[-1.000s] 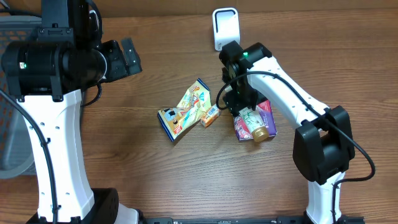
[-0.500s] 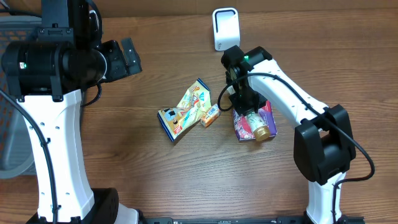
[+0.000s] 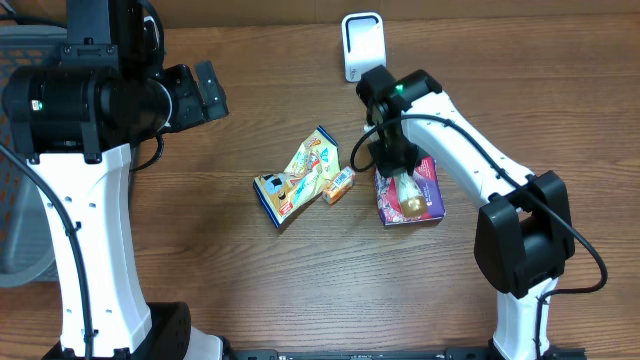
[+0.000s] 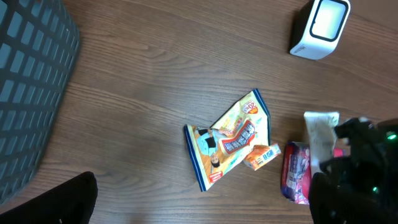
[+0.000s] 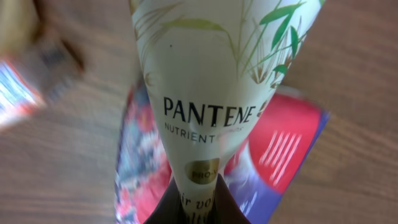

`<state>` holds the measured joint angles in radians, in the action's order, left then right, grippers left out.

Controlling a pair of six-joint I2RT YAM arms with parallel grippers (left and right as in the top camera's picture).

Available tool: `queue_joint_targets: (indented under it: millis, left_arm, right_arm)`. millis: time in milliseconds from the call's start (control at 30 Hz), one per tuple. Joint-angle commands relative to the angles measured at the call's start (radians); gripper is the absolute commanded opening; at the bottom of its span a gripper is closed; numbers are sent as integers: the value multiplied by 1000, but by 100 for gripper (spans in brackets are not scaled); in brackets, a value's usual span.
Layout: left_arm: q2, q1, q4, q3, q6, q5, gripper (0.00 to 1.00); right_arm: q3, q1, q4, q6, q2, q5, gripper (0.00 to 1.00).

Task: Scan the item barcode
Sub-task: 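Grasp the white Pantene tube on the pad pack and lift it, then hold the tube's end in front of the white scanner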

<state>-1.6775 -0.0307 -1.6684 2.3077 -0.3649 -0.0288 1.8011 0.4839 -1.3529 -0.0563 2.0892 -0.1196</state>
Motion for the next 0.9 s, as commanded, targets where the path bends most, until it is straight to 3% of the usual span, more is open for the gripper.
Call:
queue_joint_targets:
  millis: [0, 467, 867]
  left_arm:
    - [14, 4, 3, -3, -10, 3, 100]
    - [14, 4, 3, -3, -10, 3, 100]
    - [14, 4, 3, -3, -10, 3, 100]
  right_arm:
    - [121, -27, 36, -27, -6, -12, 4]
    - [187, -56, 662, -27, 0, -27, 4]
    - [175, -56, 933, -125, 62, -90, 4]
